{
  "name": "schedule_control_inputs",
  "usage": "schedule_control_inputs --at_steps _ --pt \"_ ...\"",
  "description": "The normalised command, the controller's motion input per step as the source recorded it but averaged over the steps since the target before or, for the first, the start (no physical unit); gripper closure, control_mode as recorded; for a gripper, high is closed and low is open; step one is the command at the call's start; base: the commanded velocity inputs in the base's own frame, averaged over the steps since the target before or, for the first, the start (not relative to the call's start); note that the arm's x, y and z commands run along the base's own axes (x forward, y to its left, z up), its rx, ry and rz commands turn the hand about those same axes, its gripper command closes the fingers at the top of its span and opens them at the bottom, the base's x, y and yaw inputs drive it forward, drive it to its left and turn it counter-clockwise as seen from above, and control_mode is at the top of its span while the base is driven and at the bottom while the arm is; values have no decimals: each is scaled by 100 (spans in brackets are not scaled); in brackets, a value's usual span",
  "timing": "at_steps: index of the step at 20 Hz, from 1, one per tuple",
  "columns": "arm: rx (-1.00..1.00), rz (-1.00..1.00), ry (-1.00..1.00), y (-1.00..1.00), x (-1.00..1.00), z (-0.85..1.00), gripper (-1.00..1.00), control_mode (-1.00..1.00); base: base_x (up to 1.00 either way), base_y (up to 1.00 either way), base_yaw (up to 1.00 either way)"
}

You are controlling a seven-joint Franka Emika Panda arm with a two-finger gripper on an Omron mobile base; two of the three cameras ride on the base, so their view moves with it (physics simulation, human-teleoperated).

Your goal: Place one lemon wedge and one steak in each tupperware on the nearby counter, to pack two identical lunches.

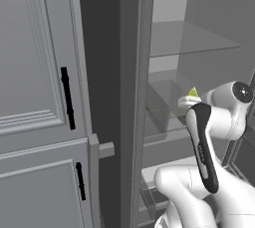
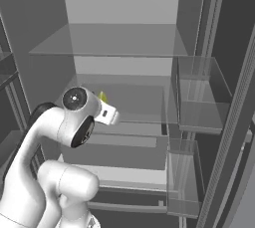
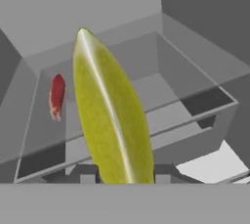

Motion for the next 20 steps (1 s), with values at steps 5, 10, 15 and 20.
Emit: schedule_control_inputs --at_steps 5,10,15,20 --pt "0 -3 3 -31 -40 18 100 100 -60 -47 0" --pt "0 0 0 0 0 0 100 100 -100 -34 17" --pt "0 0 0 0 0 0 100 100 -100 15 51" --pt "0 0 0 0 0 0 100 100 -76 54 72"
